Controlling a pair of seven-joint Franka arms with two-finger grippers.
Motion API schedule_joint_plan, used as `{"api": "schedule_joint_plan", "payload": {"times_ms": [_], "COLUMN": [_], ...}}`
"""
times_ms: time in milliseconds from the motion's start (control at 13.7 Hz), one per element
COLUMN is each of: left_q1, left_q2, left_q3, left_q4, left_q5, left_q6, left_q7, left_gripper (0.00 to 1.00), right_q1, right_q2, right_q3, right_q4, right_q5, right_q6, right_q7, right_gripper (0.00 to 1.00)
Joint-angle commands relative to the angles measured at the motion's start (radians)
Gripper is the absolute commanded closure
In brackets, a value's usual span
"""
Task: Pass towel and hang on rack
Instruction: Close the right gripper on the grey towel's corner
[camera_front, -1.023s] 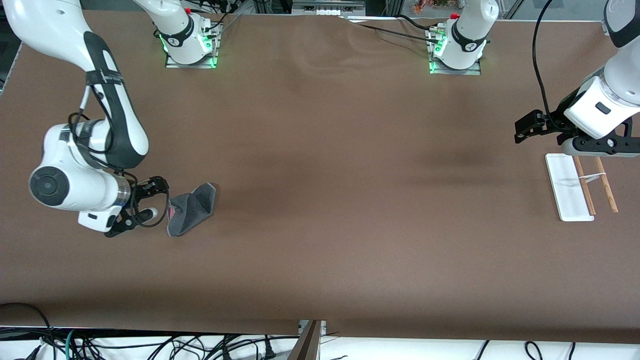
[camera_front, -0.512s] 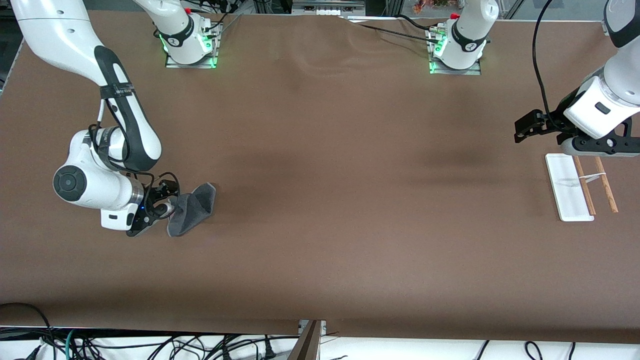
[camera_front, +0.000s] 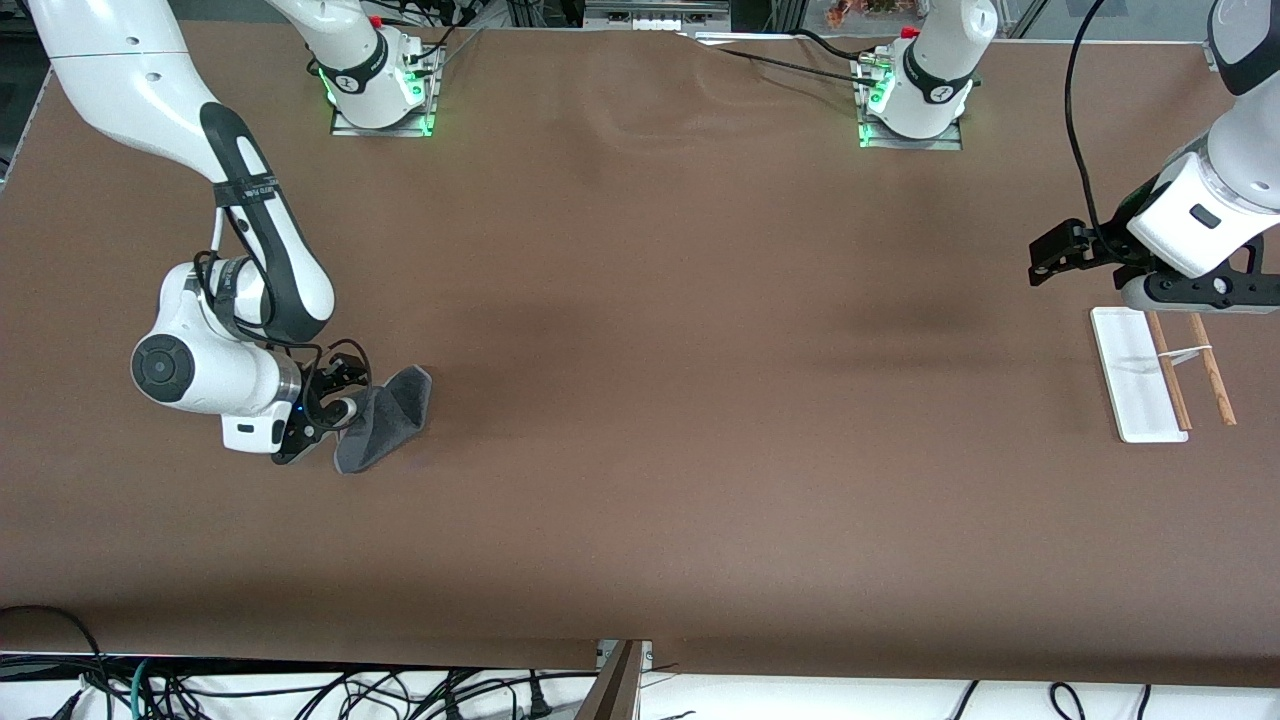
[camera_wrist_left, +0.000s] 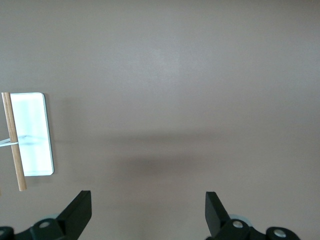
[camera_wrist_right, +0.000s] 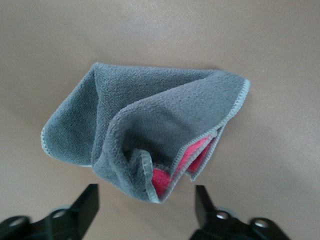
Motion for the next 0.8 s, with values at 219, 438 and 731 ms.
{"api": "schedule_joint_plan", "payload": {"times_ms": [219, 438, 731], "left_q1": [-0.003, -0.003, -0.003], "left_q2": [0.000, 0.000, 0.000], "left_q3": [-0.005, -0.004, -0.005], "left_q4": [0.017, 0.017, 0.017], "left_q5": [0.027, 0.027, 0.027], "left_q6": [-0.018, -0.018, -0.018], "left_q7": [-0.014, -0.014, -0.014], "left_gripper": [0.00, 0.00, 0.00], "right_q1": [-0.007, -0.007, -0.004], "right_q2": [-0.016, -0.023, -0.039], "right_q3": [0.004, 0.004, 0.005], "right_q4": [-0.015, -0.013, 0.035], "right_q5": [0.050, 0.120, 0.177], "right_q6": [0.001, -0.060, -0.089], "right_q7": [-0.019, -0.010, 0.013], "right_gripper": [0.68, 1.00, 1.00]}}
